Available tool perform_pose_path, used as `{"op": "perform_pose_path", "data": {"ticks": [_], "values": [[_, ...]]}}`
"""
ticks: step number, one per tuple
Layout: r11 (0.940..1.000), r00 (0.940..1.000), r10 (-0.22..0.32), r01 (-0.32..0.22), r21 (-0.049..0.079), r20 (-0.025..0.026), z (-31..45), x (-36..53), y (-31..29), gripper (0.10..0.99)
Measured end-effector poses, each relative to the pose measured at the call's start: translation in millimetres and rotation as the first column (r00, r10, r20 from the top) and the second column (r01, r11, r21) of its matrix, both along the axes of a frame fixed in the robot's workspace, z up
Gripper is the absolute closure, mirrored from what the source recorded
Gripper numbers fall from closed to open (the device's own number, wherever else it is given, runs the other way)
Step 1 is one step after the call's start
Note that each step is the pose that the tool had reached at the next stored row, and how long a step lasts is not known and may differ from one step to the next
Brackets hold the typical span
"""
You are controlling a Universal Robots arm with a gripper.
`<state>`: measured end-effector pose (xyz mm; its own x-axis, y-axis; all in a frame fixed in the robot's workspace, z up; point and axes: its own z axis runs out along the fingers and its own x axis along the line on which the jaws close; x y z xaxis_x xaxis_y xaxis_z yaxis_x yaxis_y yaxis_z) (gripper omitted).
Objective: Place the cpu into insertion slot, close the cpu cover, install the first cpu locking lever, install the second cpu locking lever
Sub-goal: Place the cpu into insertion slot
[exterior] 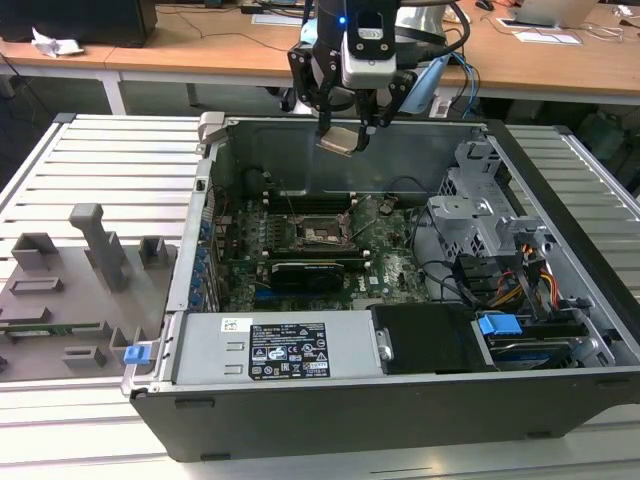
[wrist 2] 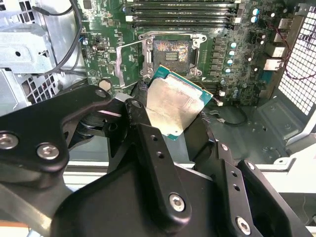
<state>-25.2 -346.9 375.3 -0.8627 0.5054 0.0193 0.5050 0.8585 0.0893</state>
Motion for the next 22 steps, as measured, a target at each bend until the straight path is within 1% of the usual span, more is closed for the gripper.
{"op": "perform_pose_path", "data": {"ticks": [3, 10, 22], "values": [[0.9999, 0.9999, -0.012, 0.012, 0.000, -0.0001, 0.0, 0.0, 0.0, 0.545], [0.9983, 0.9983, -0.058, 0.058, 0.000, 0.0000, -0.3, 0.0, 0.0, 0.545], [0.9933, 0.9933, -0.115, 0.115, 0.000, 0.0000, -0.5, 0.0, 0.0, 0.545]]}}
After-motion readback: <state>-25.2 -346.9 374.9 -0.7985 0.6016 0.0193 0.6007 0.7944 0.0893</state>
